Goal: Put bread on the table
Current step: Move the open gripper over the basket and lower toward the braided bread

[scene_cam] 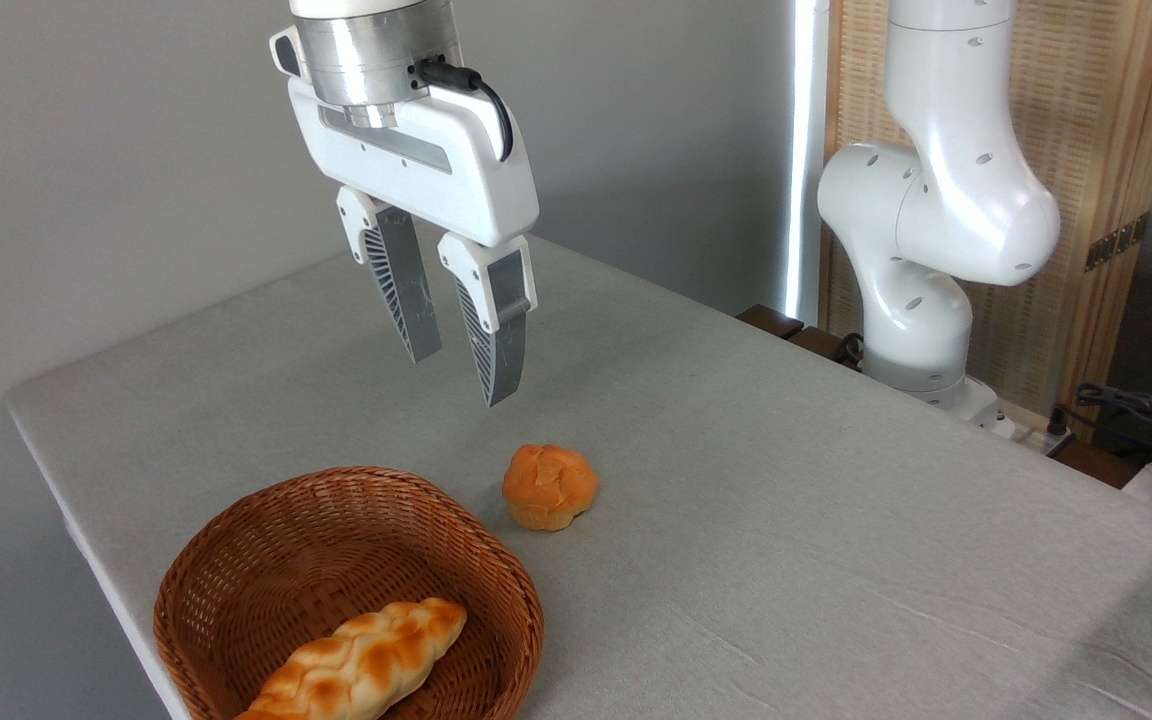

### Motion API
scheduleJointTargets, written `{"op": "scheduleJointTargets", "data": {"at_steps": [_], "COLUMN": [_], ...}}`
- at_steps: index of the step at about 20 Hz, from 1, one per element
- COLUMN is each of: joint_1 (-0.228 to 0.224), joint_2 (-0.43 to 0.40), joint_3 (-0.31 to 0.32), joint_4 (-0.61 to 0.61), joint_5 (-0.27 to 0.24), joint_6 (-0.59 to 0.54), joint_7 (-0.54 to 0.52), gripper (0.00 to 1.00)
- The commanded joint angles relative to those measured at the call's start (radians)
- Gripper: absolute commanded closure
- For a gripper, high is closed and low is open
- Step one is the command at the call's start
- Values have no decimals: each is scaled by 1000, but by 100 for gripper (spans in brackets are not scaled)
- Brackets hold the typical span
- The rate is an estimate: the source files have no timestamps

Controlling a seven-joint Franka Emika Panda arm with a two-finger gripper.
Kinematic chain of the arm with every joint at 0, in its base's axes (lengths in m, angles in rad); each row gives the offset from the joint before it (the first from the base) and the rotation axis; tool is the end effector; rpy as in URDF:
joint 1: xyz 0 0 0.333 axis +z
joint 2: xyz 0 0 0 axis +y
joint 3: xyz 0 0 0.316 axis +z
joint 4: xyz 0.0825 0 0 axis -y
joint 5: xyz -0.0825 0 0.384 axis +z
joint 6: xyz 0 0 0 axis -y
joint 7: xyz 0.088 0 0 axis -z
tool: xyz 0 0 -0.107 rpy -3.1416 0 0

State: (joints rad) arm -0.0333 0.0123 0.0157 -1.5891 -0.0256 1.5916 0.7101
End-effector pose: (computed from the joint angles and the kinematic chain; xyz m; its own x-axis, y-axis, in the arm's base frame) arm 0.5595 -0.0126 0.6109 0.7472 -0.6645 0.0091 -0.6645 -0.7468 0.0257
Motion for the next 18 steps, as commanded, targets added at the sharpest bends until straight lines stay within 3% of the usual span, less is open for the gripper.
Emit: {"op": "scheduleJointTargets", "data": {"at_steps": [1, 6, 11, 16, 18], "joint_1": [1, 1, 1, 1, 1], "joint_2": [6, 6, 9, 12, 15], "joint_3": [6, 6, 6, 6, 6], "joint_4": [11, 9, -8, -164, -218], "joint_5": [-17, -17, -5, 6, 53], "joint_6": [22, 33, 157, 425, 497], "joint_7": [20, 19, 18, 32, 31], "gripper": [0, 0, 0, 0, 0]}}
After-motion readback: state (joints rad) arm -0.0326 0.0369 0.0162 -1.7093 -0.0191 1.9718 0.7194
